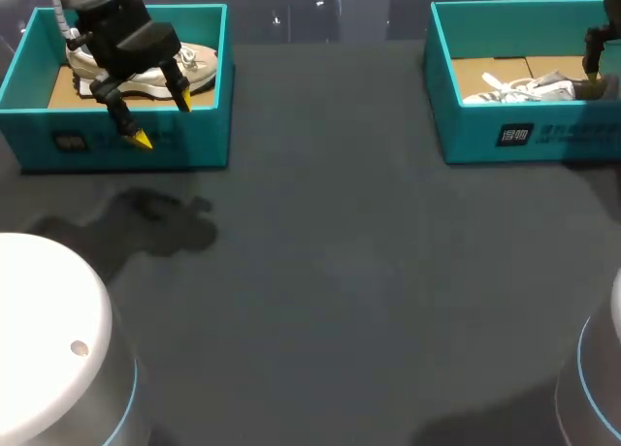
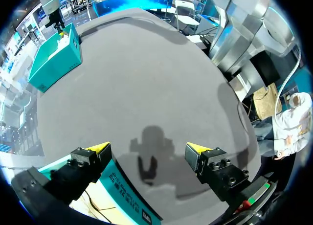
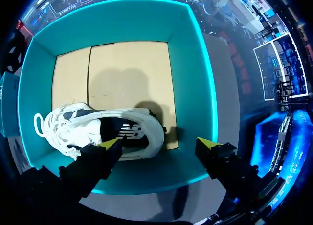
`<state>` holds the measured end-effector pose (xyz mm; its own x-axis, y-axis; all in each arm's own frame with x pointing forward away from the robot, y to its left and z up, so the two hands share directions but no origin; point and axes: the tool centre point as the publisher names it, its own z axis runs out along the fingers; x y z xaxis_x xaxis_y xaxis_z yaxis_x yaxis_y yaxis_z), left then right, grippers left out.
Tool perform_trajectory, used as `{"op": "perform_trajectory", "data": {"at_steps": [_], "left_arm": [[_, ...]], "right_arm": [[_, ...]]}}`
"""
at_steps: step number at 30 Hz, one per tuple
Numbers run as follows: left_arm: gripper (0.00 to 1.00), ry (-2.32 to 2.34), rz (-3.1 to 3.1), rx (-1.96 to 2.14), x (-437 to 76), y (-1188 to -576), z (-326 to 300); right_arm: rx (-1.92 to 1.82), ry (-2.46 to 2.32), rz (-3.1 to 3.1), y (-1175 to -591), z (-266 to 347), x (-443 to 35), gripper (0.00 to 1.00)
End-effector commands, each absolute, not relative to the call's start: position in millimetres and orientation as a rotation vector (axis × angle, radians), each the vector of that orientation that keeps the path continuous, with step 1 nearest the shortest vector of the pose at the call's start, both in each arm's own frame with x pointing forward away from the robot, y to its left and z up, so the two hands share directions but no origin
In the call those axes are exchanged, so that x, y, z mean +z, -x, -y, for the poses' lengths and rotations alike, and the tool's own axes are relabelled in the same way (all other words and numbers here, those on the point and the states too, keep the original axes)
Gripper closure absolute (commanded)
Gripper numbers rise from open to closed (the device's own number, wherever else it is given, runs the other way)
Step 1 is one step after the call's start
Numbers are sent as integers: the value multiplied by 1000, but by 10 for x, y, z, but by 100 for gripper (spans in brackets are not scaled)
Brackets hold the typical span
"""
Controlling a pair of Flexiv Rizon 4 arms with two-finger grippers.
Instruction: Take the shoe out of the shoebox, open the shoe tongue, remove and reinsert the insole, then place the shoe into the shoebox
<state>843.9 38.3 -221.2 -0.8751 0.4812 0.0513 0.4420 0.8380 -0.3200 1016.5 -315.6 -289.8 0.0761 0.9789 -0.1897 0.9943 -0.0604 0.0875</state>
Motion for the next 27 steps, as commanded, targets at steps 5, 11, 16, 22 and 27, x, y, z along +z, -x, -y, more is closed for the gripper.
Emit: {"op": "perform_trajectory", "data": {"at_steps": [5, 11, 16, 22, 27], "left_arm": [[0, 730, 2887, 452, -2217, -8441, -384], [0, 730, 2887, 452, -2217, -8441, -384], [0, 730, 2887, 452, -2217, -8441, -384], [0, 730, 2887, 452, -2217, -8441, -384], [0, 730, 2887, 452, -2217, -8441, -384]], "right_arm": [[-72, -2178, -2028, -9865, 3049, -2289, 0], [-71, -2191, -2061, -9714, 2896, -2023, 0], [-45, -2201, -2084, -9603, 2799, -1794, 0], [-20, -2213, -2064, -9509, 2763, -1500, 0], [-1, -2233, -2062, -9471, 2749, -1400, 0]]}}
